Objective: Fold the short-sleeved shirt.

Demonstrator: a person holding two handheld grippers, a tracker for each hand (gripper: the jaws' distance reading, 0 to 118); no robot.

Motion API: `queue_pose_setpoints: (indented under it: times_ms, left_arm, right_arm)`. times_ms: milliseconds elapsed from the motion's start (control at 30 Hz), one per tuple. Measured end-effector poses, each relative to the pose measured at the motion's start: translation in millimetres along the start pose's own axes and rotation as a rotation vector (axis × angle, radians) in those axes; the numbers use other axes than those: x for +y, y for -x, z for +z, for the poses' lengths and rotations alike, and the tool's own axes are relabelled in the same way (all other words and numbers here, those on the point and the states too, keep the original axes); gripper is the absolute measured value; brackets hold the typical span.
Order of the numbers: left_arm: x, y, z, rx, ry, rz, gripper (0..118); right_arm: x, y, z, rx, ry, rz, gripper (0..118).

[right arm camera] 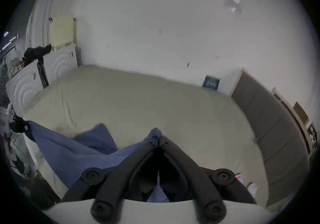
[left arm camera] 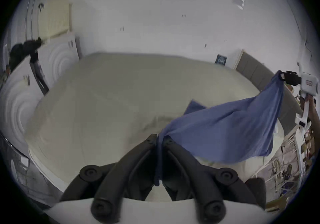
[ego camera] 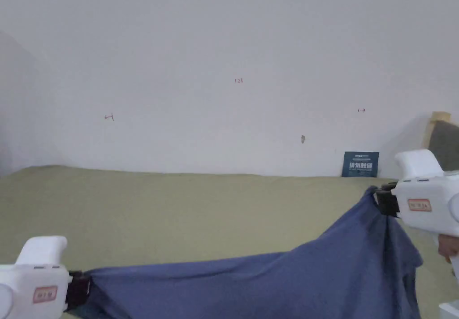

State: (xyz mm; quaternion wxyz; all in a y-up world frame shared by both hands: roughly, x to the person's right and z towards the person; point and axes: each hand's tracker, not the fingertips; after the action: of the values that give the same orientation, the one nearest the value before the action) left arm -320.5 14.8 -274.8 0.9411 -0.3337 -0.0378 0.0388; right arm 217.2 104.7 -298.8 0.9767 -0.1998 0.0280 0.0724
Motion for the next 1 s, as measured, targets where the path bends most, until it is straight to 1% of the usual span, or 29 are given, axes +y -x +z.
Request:
queue_pose_setpoints:
  times_ms: [33,67,167,267,367,433,533,667,800,1000]
  left_arm:
    - [15.0,-2.6,6.3,-0.01,-0.026,0.007,7]
    - [32.5,-6.5,13.8,-0.009,-0.054,0.013,7]
    - [78.1,-20.1,31.6,0.027,-0.106,-0.024,6]
    - [117.1,-31.6,48.0,0.047,-0.147,-0.041,6]
    - [151.4,-40.2,62.6,0.06,-0.189,-0.042,6]
    - [171.0,-45.5,71.6,0.08,-0.217,-0.05,5]
    - [198.7,-49.6,78.9,0.113,-0.251,-0.062,5]
    - [227.5,-55.1,81.7,0.165,-0.281,-0.072,5]
    - [255.9,-59.3,73.3,0.215,-0.294,-0.097,5]
    - [298.9,-65.6,47.5,0.251,-0.322,-0.105,5]
  right_arm:
    - [11.4,-6.5,15.9,-0.012,-0.015,0.009,0]
    - [22.9,-13.3,32.3,-0.046,-0.045,0.007,0]
    - [51.2,-26.8,72.8,-0.112,-0.118,-0.006,0]
    - [73.9,-38.8,102.5,-0.127,-0.18,-0.061,0]
    - [93.7,-48.8,109.6,-0.144,-0.205,-0.084,0]
    - [105.5,-52.1,109.0,-0.158,-0.221,-0.098,0]
    - [123.8,-52.4,104.1,-0.177,-0.245,-0.098,0]
    - [147.5,-56.0,81.8,-0.196,-0.261,-0.112,0]
    - [172.4,-58.3,58.2,-0.201,-0.272,-0.11,0]
    - [206.1,-64.3,16.8,-0.221,-0.281,-0.095,0]
